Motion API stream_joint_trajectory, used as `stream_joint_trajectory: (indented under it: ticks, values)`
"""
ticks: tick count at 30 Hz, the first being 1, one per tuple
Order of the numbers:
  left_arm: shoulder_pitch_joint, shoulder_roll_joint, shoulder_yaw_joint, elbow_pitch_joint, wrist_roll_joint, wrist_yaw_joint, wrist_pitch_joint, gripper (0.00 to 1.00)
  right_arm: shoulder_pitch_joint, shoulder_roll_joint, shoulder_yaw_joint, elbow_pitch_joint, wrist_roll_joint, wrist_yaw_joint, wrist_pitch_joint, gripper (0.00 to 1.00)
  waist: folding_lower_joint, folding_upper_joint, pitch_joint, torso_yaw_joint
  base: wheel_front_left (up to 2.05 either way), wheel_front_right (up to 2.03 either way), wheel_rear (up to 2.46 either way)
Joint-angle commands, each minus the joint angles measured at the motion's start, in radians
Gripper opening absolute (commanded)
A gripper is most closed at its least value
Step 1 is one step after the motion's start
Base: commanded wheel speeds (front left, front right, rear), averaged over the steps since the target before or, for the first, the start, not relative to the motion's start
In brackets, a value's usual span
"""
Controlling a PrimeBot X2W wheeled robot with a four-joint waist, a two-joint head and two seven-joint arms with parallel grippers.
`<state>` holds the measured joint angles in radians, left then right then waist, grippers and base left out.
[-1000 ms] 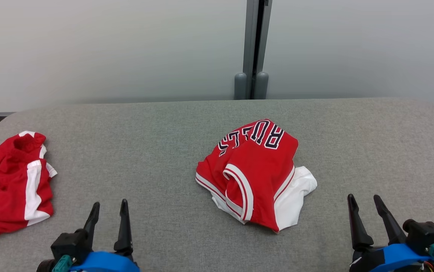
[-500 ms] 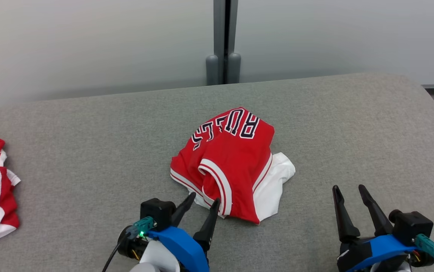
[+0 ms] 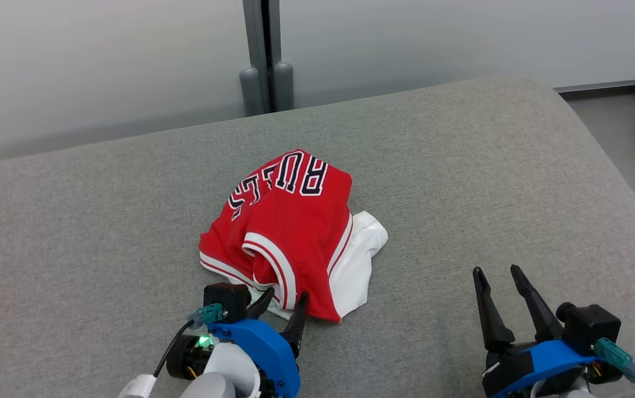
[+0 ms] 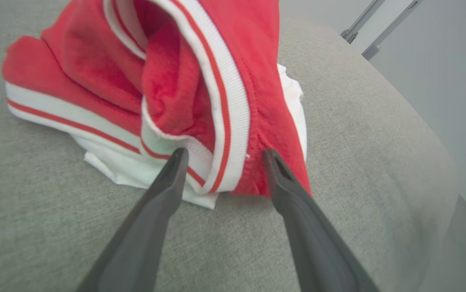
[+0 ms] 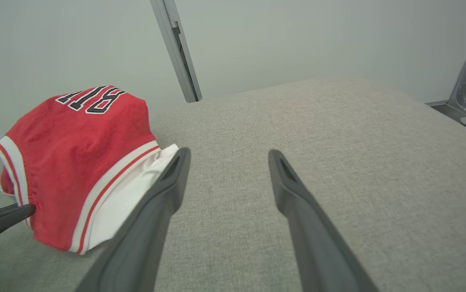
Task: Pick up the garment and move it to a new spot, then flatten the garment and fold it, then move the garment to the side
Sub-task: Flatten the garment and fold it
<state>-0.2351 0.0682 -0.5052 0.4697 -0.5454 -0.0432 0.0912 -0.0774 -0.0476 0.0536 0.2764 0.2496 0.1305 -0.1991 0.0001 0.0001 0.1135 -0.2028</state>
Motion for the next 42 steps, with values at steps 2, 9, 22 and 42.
stream_joint_trajectory:
  ticks: [2, 9, 22, 42]
  values:
    - [-0.027, -0.001, 0.003, 0.006, -0.014, 0.003, 0.001, 1.00, -0.011, -0.005, -0.001, 0.004, 0.009, 0.000, -0.008, 1.00, -0.0001, -0.0001, 0.000, -0.009, 0.00, 0.00, 0.00]
    - [-0.059, -0.008, -0.034, -0.011, -0.043, -0.047, -0.020, 0.00, -0.014, -0.005, -0.002, 0.010, 0.009, 0.000, -0.012, 1.00, -0.0001, -0.0001, -0.002, -0.016, 0.00, 0.00, 0.00]
    - [-0.320, -0.015, -0.038, -0.037, -0.101, -0.077, -0.011, 0.00, -0.037, -0.005, 0.003, 0.024, 0.035, 0.000, -0.027, 1.00, -0.0001, -0.0001, 0.019, -0.023, 0.00, 0.00, 0.00]
    - [-0.857, 0.224, -0.115, -0.298, -0.538, -0.091, 0.130, 0.00, -0.091, -0.005, 0.043, 0.084, 0.113, 0.000, -0.065, 1.00, -0.0001, -0.0001, 0.094, -0.118, 0.00, 0.00, 0.00]
